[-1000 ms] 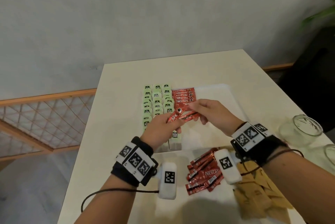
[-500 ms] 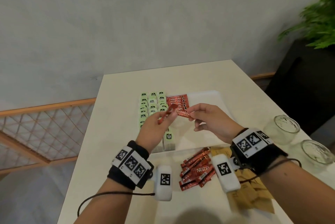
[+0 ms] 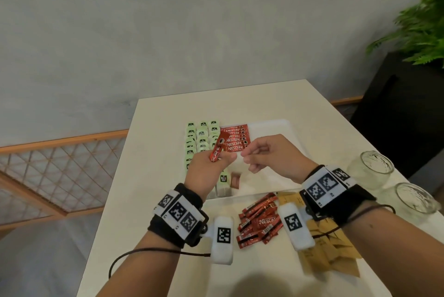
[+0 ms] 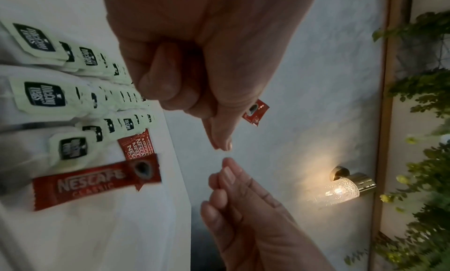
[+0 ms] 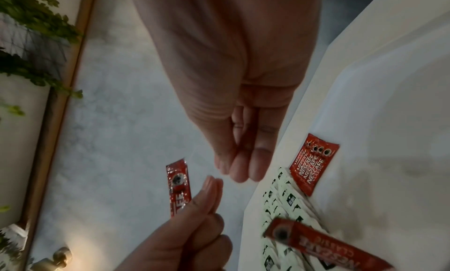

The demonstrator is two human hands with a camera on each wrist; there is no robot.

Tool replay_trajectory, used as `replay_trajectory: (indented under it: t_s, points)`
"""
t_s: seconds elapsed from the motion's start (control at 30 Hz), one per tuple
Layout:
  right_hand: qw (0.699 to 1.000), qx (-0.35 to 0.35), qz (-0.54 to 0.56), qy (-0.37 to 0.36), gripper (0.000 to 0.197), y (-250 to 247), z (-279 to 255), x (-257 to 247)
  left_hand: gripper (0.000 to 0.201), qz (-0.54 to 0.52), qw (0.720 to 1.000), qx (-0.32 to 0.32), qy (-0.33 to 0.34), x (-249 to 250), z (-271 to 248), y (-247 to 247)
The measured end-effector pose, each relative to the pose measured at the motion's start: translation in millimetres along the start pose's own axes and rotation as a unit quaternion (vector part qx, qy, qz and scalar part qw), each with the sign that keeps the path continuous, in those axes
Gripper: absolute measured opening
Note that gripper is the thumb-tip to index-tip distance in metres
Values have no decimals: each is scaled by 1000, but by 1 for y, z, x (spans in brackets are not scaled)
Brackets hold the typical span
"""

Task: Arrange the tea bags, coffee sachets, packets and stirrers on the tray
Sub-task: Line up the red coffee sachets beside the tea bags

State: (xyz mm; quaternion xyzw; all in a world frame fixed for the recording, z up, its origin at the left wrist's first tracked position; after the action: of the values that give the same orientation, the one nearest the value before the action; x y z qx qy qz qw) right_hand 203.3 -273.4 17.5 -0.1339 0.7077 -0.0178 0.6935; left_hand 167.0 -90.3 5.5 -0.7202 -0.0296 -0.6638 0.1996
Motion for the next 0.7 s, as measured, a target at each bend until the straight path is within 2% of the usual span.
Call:
replay_trajectory:
  t_s: [0.2,0.27,0.33,0.43,0.6,0.7]
  points:
    - [997,68,-33,-13,9,-4,12,11,16,42,997,44,47,-13,15,-8]
    - [997,47,-67,-3,11,-3,11,18,23,52,997,43,46,-20,18,-14]
    - [990,-1,-143,4,15,4,8,27,31,64,996,35,42,-25,19,-17]
    - [970,-67,-232,20,23,20,8,43,36,85,996,16,25,-31,18,-19]
    - [912,-65,-405,22,59,47,7,62,37,124,992,-17,-4,-45,11,-21]
    - [898,-68,-435,18,58,56,8,65,38,123,990,-43,-52,-53,8,-20]
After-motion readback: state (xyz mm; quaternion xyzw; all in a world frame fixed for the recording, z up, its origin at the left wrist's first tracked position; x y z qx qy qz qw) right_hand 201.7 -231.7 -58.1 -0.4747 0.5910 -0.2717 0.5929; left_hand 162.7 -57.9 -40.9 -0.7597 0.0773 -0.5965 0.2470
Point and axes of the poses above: each hand's wrist, its own z-axis towards the middle knuckle, its own y-axis out of the palm, x = y × z, the point moved 1 cm from there along z, towards the middle knuckle, and after that the axes turned 13 degrees about x, right-handed, at the moved point
